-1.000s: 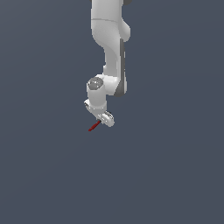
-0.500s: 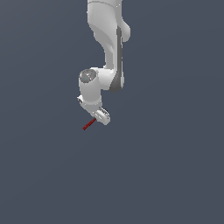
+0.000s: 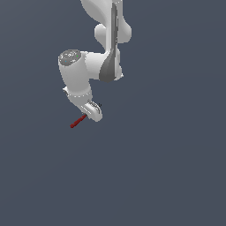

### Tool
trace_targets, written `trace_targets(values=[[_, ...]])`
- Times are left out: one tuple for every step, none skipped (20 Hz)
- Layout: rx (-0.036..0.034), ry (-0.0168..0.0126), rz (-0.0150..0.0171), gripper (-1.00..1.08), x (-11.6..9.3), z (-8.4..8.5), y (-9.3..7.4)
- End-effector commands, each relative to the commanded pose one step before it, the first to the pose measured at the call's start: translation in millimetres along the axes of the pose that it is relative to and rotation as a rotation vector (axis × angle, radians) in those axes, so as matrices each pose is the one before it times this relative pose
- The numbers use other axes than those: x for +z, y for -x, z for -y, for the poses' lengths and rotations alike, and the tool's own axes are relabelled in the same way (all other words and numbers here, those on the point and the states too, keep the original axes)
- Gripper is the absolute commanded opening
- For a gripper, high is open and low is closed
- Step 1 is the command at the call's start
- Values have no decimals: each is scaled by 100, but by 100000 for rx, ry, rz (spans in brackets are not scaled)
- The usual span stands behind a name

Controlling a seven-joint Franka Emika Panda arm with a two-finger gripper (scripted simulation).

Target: Pick up the object and move it to a goal position.

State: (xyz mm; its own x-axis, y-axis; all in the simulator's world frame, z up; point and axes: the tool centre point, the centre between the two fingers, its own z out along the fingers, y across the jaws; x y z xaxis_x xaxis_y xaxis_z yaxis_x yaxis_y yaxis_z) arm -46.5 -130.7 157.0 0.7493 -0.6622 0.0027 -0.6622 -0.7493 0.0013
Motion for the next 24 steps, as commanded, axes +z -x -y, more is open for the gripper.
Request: trace_targets(values=[[-81, 67, 41, -100, -2359, -154, -1287], [-48, 2, 10, -100, -910, -33, -518], [0, 0, 0, -100, -913, -57, -530], [-67, -4, 16, -100, -901, -20, -515], [0, 0, 0, -100, -905, -53, -531], [-66, -10, 17, -100, -889, -16, -514], [0, 0, 0, -100, -865, -47, -513], [-65, -14, 18, -100, -825, -10, -483], [0, 0, 0, -100, -801, -40, -481], [-64, -16, 19, -100, -766, -4, -454], [-64, -17, 19, -100, -738, -2, -441], [0, 0, 0, -100, -719, -31, -440], [-63, -20, 20, -100, -688, 3, -417], [0, 0, 0, -100, -670, -26, -417], [-62, -21, 21, -100, -623, 8, -383], [0, 0, 0, -100, -580, -20, -366], [0, 0, 0, -100, -532, -16, -338], [-61, -23, 22, -100, -480, 16, -302], [0, 0, 0, -100, -443, -10, -287], [0, 0, 0, -100, -403, -8, -263], [-59, -27, 24, -100, -359, 22, -233], [0, 0, 0, -100, -332, -4, -220], [0, 0, 0, -100, -298, -3, -199], [0, 0, 0, -100, -266, -2, -179]])
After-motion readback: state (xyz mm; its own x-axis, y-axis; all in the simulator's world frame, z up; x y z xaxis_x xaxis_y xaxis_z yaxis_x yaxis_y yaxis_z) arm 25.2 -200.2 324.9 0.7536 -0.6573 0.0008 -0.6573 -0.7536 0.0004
